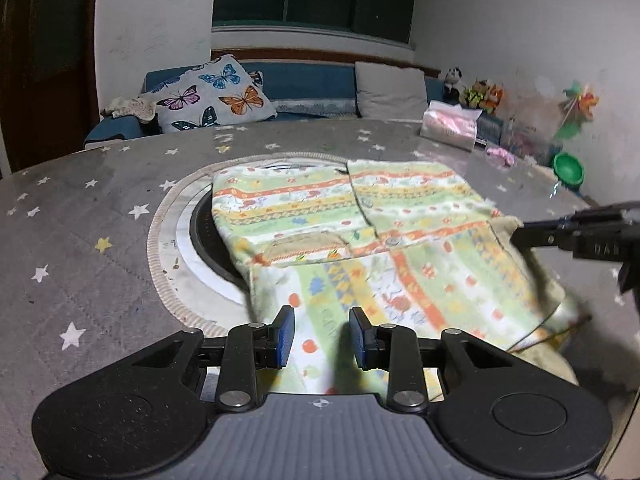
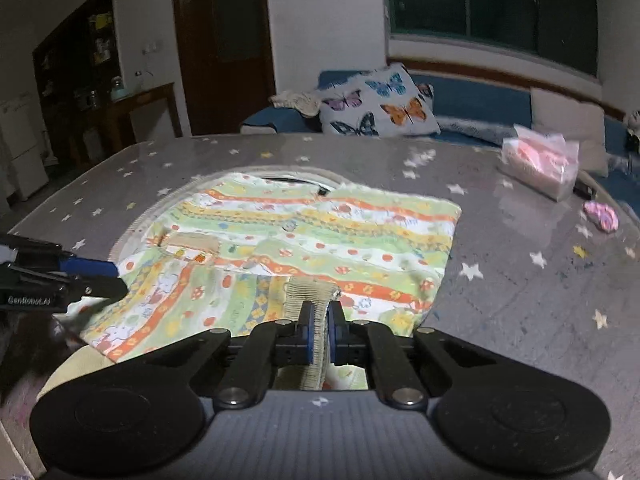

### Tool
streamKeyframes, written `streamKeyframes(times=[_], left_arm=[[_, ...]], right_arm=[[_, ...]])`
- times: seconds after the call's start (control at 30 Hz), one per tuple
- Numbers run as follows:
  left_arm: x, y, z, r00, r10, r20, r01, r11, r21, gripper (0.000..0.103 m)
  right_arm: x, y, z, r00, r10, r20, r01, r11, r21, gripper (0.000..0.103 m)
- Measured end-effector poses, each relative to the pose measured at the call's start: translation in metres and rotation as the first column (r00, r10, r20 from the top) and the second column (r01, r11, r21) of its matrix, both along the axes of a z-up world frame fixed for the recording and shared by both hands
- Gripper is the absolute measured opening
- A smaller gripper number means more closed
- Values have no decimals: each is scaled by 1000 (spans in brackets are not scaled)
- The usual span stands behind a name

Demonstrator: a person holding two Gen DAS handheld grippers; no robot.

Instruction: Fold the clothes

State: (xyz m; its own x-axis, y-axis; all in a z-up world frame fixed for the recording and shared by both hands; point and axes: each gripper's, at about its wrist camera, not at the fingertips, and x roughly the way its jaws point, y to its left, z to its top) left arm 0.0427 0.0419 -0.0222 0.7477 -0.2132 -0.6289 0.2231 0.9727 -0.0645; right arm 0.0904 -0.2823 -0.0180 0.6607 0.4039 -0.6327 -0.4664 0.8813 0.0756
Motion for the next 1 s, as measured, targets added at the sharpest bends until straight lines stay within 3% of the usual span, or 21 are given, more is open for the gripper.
streamKeyframes(times=[0.13,0.37,0.6,0.83,1.0], left_arm=[[1,1,0,1000,-5,2,5,1000,27,34],[13,-7,14,998,-28,49,27,999,24,33],[33,-17,-4,999,-51,3,51,996,73,34],[12,-18,4,995,-91,37,86,988,127,33],[-22,-27,8,983,-174,63,154,958,243,35]], right_arm=[[6,-1,-14,999,-6,-54,5,1000,-15,9],[4,-3,5,999,41,-13,-41,999,14,17],[14,11,-10,994,103,-38,-103,995,8,29],[-13,9,-3,982,184,-36,-186,981,-56,36],[-38,12,-8,969,245,-41,-248,962,-115,36]])
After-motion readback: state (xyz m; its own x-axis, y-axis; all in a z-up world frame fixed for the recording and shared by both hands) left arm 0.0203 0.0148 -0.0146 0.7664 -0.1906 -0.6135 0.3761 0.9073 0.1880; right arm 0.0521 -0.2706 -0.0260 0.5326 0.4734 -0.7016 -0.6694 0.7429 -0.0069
